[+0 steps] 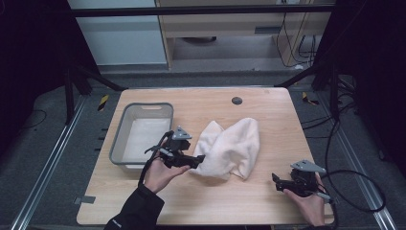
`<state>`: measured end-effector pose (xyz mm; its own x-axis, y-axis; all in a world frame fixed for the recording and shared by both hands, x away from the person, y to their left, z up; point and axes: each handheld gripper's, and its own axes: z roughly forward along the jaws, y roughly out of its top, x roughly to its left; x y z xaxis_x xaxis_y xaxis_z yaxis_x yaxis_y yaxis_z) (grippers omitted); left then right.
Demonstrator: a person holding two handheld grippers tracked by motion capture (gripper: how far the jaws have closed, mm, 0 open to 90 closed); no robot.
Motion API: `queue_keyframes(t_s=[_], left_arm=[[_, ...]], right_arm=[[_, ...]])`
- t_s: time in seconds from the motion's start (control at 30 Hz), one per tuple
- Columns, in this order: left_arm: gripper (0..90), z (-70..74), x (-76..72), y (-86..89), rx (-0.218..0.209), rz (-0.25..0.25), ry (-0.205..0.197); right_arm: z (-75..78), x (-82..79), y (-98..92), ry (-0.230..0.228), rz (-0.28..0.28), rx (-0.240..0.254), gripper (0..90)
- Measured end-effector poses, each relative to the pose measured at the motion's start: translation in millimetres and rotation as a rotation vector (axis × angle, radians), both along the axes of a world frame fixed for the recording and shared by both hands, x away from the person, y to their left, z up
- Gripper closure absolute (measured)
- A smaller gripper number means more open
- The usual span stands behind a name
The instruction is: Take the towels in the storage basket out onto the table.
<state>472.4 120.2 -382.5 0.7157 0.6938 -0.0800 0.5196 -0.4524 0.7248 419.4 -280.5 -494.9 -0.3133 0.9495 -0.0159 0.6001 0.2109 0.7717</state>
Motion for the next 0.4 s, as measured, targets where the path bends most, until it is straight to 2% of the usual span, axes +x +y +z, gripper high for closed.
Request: queue_keyframes(t_s=[0.4], left_arm=[[34.6,-2.7,-16.1,52.2,-0.047,0.077,-0.048]], right_arm=[[0.1,-0.8,0.7,0.008,0.002,0.004,9.5]])
